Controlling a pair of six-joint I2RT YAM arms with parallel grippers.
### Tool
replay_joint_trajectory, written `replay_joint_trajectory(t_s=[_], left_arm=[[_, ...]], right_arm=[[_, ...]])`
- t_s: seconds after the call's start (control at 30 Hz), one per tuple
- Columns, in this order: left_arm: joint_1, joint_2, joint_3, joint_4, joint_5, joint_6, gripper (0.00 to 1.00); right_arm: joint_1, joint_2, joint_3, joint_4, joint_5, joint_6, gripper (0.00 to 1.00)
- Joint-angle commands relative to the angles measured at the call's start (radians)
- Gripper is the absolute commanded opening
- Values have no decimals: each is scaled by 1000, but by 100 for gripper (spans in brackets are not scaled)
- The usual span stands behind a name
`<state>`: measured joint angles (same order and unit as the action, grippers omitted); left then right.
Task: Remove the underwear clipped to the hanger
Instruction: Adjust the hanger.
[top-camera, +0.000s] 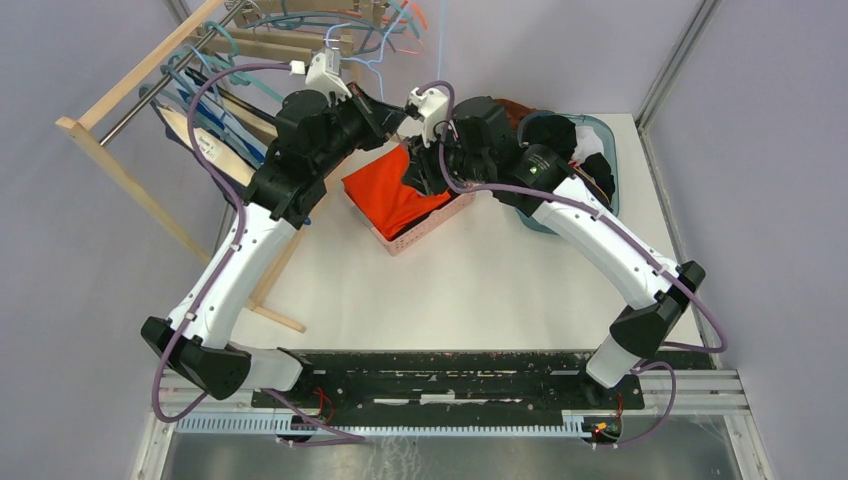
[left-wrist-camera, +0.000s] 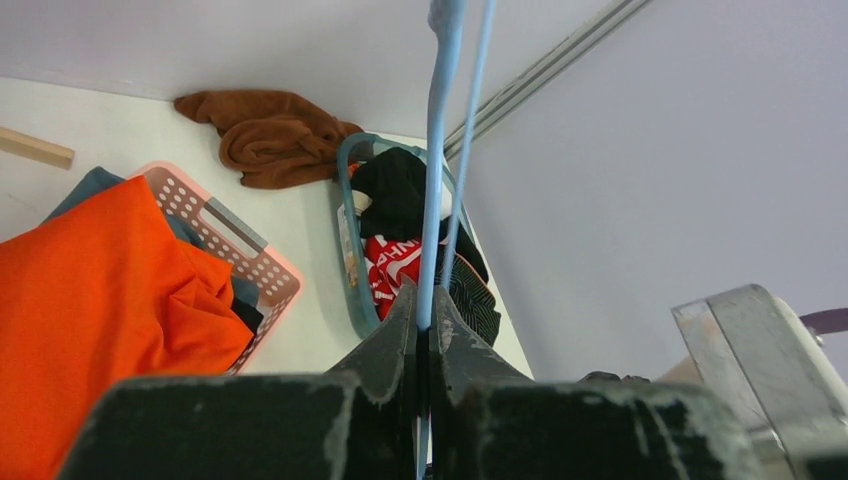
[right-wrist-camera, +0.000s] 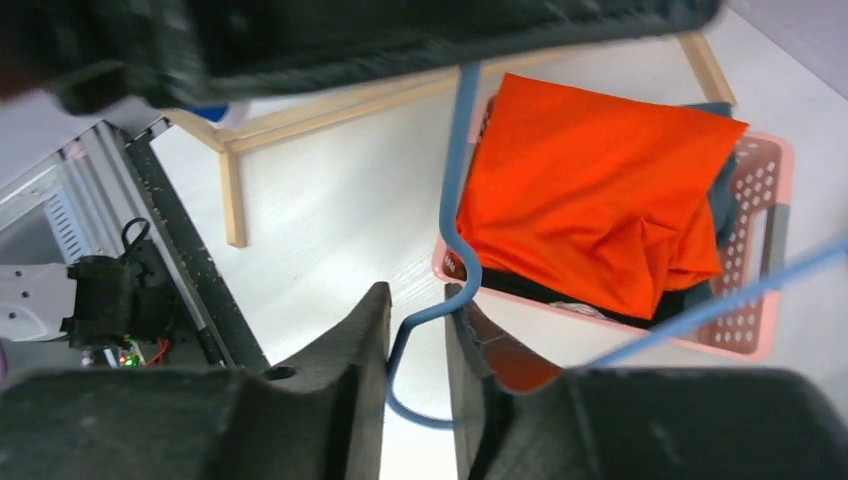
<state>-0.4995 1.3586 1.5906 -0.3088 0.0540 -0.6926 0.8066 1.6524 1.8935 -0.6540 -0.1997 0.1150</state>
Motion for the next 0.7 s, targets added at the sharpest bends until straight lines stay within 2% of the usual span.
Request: replay_joint_trajectory(t_s=[0.0,0.13,0.2,0.33,0.53,0.67], left_arm=[[-5,-43,-1,62,0,5,3],[-7,-35,-15,99,8,67,3],[-7,-26,-19,114,22,93,4],[-7,-29,-42,152,57,155,12],[-7,-90,-82,180,146,278,50],[-7,-126,-90,128,250,383,76]], right_arm=[[-1,-50,-4,31,65,-13,26],[-1,-77,-18,26,78,-17,2],[-2,-87,-26,28,74,-18,1],[-12,-109,-46,26,73,-24,1],[-74,-176,-124,37,33,-37,1],[-134,-240,-199,50,-6,-43,1]])
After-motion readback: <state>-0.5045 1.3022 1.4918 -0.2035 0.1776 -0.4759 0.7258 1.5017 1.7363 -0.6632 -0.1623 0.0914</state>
